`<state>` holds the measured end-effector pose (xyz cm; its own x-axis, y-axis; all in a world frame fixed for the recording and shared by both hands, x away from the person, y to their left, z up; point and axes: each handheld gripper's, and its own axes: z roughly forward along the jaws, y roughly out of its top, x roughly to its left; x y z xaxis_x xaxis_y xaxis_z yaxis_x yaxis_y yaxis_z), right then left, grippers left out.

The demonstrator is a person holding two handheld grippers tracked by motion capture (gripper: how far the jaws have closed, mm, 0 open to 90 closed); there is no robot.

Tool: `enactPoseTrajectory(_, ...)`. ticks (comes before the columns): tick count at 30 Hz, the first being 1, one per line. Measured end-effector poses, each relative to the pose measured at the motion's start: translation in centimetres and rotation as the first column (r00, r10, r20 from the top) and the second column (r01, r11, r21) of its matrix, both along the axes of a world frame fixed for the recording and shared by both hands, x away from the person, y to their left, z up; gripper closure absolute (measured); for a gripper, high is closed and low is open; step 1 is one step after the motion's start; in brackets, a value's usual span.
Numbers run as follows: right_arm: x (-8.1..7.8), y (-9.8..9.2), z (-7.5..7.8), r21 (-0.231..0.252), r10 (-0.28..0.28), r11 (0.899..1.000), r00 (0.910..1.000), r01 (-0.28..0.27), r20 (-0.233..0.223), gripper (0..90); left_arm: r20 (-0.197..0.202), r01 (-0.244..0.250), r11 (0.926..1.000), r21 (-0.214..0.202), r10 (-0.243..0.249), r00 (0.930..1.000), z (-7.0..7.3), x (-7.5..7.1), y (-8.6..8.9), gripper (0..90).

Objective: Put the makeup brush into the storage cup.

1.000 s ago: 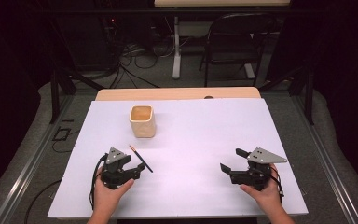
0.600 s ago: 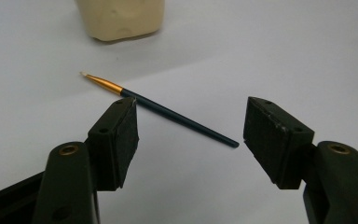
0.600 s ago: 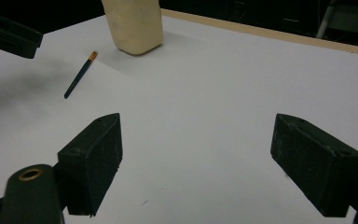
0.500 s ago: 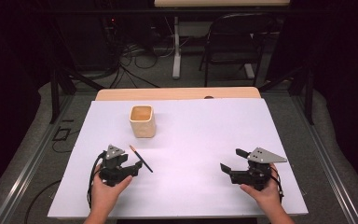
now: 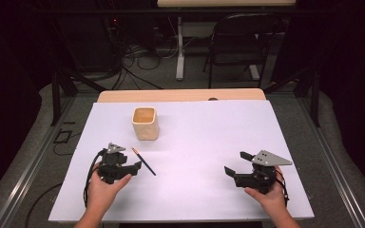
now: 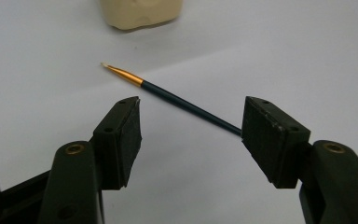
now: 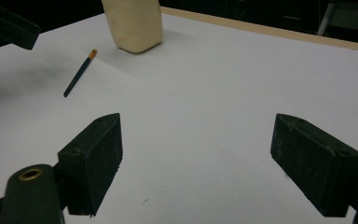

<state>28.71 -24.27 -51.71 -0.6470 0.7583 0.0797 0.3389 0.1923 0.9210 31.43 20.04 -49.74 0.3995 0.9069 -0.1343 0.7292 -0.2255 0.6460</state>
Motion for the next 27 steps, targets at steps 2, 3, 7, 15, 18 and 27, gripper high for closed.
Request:
enactPoseTrajectory(2,0.0,0.0,0.0,-0.004,-0.003,1.000,1.0000,0.003,-0.001,16.3,-0.024,-0.012,0.9999,-0.003,0.012,0.9997,0.1,0.2,0.1,37.7)
enactPoseTrajectory(3,0.0,-0.1,0.0,-0.008,0.000,1.000,1.0000,0.000,-0.008,16.3,-0.042,-0.020,0.9998,-0.005,0.020,0.9989,0.2,0.4,0.1,37.7)
enactPoseTrajectory(7,0.0,-0.1,0.0,-0.003,-0.004,1.000,1.0000,0.004,-0.008,16.3,-0.078,-0.031,0.9995,0.003,0.032,0.9965,0.5,0.8,0.2,38.0)
enactPoseTrajectory(15,0.0,-0.1,-0.1,-0.002,-0.003,1.000,0.9999,0.003,-0.010,16.4,-0.150,-0.066,0.9978,0.001,0.065,0.9865,0.7,1.7,0.6,39.3)
enactPoseTrajectory(18,0.0,-0.1,0.0,-0.011,-0.005,1.000,0.9998,0.005,-0.021,16.4,-0.168,-0.080,0.9968,0.001,0.079,0.9826,0.8,2.0,0.7,40.0)
enactPoseTrajectory(27,0.1,0.0,-0.2,0.006,-0.003,1.000,0.9999,0.004,-0.011,16.4,-0.215,-0.109,0.9940,-0.009,0.104,0.9711,0.6,3.1,0.9,40.0)
